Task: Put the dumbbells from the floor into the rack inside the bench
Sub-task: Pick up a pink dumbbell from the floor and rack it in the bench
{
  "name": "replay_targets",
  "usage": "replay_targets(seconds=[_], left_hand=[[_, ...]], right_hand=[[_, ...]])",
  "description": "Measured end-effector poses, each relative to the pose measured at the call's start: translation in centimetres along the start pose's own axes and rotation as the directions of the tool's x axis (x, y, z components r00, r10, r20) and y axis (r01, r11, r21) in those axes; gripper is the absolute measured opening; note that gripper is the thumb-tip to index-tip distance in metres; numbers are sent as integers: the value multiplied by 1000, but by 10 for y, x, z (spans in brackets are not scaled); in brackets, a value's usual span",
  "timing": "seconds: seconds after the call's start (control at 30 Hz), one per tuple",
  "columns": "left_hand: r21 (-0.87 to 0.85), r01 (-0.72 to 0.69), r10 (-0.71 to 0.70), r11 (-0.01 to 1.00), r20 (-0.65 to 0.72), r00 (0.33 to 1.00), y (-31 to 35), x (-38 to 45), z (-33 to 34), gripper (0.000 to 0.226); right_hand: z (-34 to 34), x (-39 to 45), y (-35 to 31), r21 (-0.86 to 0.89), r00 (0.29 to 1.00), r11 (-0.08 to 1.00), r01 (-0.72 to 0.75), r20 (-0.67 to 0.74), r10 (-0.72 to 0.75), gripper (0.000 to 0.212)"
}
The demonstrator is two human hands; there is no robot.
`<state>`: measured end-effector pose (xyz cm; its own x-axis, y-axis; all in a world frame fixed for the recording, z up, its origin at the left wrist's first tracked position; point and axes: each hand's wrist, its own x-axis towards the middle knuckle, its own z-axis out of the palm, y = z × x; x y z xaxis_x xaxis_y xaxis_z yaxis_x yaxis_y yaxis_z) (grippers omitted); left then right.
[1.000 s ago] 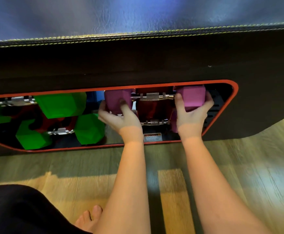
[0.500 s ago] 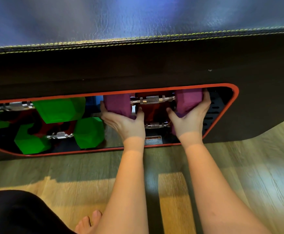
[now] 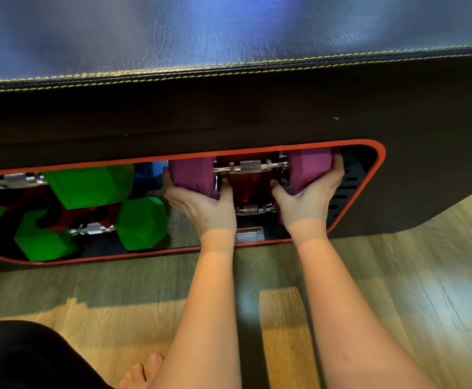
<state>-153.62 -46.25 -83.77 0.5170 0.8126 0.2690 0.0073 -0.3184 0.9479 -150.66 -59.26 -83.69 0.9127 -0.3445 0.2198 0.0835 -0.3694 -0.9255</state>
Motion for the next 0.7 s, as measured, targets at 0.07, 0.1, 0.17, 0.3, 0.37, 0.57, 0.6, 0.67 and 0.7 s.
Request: replay_targets(seconds=[0.07,0.1,0.17,0.3,0.37,0.57,0.6,0.67,0.7], left_hand=[[-4,-6,6,1000,-4,1000,-1,0,0,100],[-5,-6,6,1000,-5,1000,0,0,0,100],[-7,4,-4,1000,-8,1000,0,0,1,101],[-13,16,-16,1000,-12,1000,2,-1,2,101],[-45,11,-12,999,-17,1000,2,-2,2,102],[-210,209,-209,955,20,978,-13,-17,3,117],[-179,281,-281,943,24,959,-23,-23,1,116],[-23,380,-379,925,44,924,-45,-33,-3,113],[84,399,-405,913,72,912,-55,-39,-4,110]], right_hand=[[0,0,0,0,1000,1000,1,-6,-1,110],[0,-1,-1,-1,1000,1000,3,-8,-3,110],[1,-1,0,-11,1000,1000,5,-5,-5,109],[1,-1,1,-24,1000,1000,16,-11,-16,108],[0,-1,1,-15,1000,1000,18,-8,-18,109],[2,-20,30,72,988,985,-155,37,153,125],[4,-26,40,5,977,978,-210,48,209,123],[8,-37,60,-115,942,943,-312,92,323,119],[10,-41,69,-137,919,923,-359,122,376,115]])
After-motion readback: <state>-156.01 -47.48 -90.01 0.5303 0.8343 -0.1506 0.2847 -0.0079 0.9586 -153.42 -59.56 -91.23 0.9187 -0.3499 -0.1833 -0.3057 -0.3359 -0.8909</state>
